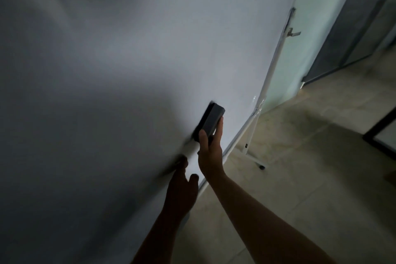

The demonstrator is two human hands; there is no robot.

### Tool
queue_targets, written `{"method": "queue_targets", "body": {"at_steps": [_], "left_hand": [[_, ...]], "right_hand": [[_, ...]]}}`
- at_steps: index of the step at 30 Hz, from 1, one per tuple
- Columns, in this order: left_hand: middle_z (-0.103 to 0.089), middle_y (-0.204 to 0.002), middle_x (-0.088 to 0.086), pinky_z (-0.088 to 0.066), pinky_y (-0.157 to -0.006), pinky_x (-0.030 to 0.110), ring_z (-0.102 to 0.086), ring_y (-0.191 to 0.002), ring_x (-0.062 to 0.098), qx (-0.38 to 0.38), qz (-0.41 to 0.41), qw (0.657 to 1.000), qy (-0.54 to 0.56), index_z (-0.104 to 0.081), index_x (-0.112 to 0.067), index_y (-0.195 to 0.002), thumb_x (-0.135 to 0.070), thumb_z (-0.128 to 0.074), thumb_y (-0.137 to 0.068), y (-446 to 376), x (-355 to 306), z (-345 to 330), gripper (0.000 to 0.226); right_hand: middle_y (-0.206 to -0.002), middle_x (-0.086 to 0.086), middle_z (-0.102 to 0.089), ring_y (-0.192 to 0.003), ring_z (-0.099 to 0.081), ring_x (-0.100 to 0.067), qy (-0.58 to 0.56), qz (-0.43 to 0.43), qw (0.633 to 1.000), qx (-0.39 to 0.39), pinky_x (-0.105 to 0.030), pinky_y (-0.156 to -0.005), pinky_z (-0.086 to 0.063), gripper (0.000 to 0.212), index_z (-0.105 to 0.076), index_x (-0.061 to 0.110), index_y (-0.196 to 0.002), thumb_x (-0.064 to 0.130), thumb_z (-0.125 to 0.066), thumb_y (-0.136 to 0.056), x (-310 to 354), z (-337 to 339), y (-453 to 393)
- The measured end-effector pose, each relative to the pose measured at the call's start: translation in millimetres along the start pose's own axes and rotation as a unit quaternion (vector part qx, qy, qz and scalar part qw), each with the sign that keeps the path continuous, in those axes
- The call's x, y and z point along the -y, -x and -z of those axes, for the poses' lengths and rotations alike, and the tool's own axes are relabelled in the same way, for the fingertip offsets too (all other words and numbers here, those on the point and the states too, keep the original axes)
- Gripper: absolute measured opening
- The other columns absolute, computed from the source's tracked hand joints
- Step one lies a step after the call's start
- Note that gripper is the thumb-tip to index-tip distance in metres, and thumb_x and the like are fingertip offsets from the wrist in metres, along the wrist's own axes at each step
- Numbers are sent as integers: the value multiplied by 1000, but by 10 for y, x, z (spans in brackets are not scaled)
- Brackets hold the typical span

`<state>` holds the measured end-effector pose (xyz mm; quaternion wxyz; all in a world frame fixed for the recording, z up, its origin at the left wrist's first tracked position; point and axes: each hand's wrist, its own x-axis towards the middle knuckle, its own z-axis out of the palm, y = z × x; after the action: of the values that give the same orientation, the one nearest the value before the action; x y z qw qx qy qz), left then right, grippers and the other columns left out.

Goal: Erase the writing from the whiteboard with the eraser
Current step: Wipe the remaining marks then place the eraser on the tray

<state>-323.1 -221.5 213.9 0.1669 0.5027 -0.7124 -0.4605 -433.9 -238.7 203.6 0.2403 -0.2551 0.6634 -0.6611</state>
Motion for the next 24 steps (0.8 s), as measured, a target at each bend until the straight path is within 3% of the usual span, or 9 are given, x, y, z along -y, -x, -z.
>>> {"method": "queue_targets", "body": {"at_steps": [3, 6, 8, 10, 13, 15, 18, 22, 24], "left_hand": [[-32, -155, 1, -27, -115, 34, -32, -140, 15, 4, -17, 1000, -2, -27, -17, -150, -14, -48, -96, -78, -25, -44, 58], [-32, -155, 1, -25, -116, 35, -30, -141, 15, 12, -15, 1000, 1, -28, -16, -150, -12, -46, -97, -125, -6, -67, 56], [-32, -154, 0, -25, -116, 35, -30, -141, 15, 17, -14, 1000, 6, -29, -16, -150, -13, -46, -98, -162, -5, -77, 55], [-33, -154, 0, -25, -116, 33, -31, -141, 14, 20, -18, 999, 20, -29, -17, -150, -11, -47, -97, -207, -31, -98, 56], [-33, -154, -2, -26, -115, 32, -31, -140, 13, 27, -19, 999, 29, -29, -18, -149, -10, -46, -96, -281, -73, -126, 56], [-31, -154, -4, -25, -116, 31, -30, -141, 13, 33, -10, 999, 19, -28, -20, -150, -14, -46, -98, -331, -111, -146, 55], [-31, -155, -4, -24, -116, 31, -29, -142, 12, 37, -7, 999, 9, -27, -21, -150, -16, -46, -98, -405, -137, -199, 56], [-35, -153, -3, -26, -116, 32, -32, -140, 12, 33, 0, 999, 24, -30, -20, -149, -12, -46, -96, -456, -172, -239, 56], [-34, -153, -5, -25, -116, 31, -31, -140, 11, 34, 0, 999, 17, -30, -21, -149, -13, -46, -96, -483, -164, -251, 56]], "right_hand": [[-114, -11, -59, -82, -54, -23, -1, -156, 987, -34, -30, -59, -47, 59, -21, 39, -147, 45, -43, -92, -112, 20, -125], [-120, -5, -62, -91, -57, -20, -5, -85, 994, -70, -38, -77, -53, 62, -20, 48, -146, 51, -45, -90, 21, 22, -165], [-120, 9, -62, -96, -61, -11, -3, -9, 997, -74, -29, -85, -52, 62, -14, 49, -149, 44, -47, -96, 57, 29, -197], [-113, 17, -59, -95, -59, -6, -2, -28, 996, -82, -23, -79, -47, 58, -20, 42, -151, 35, -46, -100, -46, 49, -279], [-110, -3, -62, -88, -56, -22, -28, -153, 984, -89, -32, -64, -48, 45, -43, 40, -133, 46, -44, -88, -42, 52, -385], [-116, -4, -64, -92, -59, -22, -28, -116, 988, -100, -39, -75, -54, 52, -37, 50, -136, 52, -45, -84, 40, 80, -448], [-105, 7, -63, -87, -57, -8, -15, -2, 997, -80, -25, -77, -50, 59, -20, 49, -148, 41, -47, -97, 70, 134, -500], [-99, -5, -60, -73, -53, -18, -35, -180, 980, -81, -27, -55, -44, 44, -38, 29, -140, 36, -42, -97, -125, 129, -647], [-96, -7, -60, -70, -54, -20, -36, -174, 981, -81, -25, -47, -43, 44, -38, 30, -139, 38, -44, -96, -77, 144, -678]]}}
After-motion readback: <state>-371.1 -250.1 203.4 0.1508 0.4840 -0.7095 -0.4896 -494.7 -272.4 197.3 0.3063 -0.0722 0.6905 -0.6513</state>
